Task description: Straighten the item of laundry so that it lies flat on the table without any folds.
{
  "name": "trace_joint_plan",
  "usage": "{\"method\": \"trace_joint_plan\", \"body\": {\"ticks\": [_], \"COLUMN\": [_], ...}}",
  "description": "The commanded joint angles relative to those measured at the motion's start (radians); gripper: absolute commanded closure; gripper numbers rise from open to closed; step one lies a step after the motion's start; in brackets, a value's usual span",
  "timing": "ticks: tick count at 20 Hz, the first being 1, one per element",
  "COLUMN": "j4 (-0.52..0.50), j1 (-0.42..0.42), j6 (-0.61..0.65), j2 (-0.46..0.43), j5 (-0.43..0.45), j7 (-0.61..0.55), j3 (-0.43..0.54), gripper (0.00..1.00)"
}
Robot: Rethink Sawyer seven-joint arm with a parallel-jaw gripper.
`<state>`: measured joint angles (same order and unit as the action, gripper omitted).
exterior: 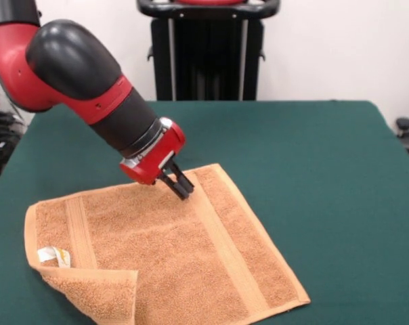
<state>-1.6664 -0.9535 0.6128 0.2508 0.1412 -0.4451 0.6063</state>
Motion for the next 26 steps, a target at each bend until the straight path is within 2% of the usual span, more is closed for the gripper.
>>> {"method": "trace_joint_plan", "body": {"ticks": [1, 3, 12, 17, 19, 26], "j4": [-0.003, 0.024, 0.039, 0.097, 0.108, 0.075], "j1": [0.085, 0.119, 0.143, 0.216, 0.228, 0.203], "j6": [0.093, 0.145, 0.178, 0.275, 0.275, 0.28], "j2": [-0.046, -0.055, -0.064, -0.049, -0.048, -0.007], "j5": [-0.019, -0.018, -0.023, 0.016, 0.022, -0.014], "j7": [-0.163, -0.177, -0.181, -0.194, -0.191, -0.17], "j3": [-0.009, -0.052, -0.083, -0.174, -0.19, -0.159], "gripper": [1.0, 1.0, 1.0, 1.0, 1.0, 1.0]}}
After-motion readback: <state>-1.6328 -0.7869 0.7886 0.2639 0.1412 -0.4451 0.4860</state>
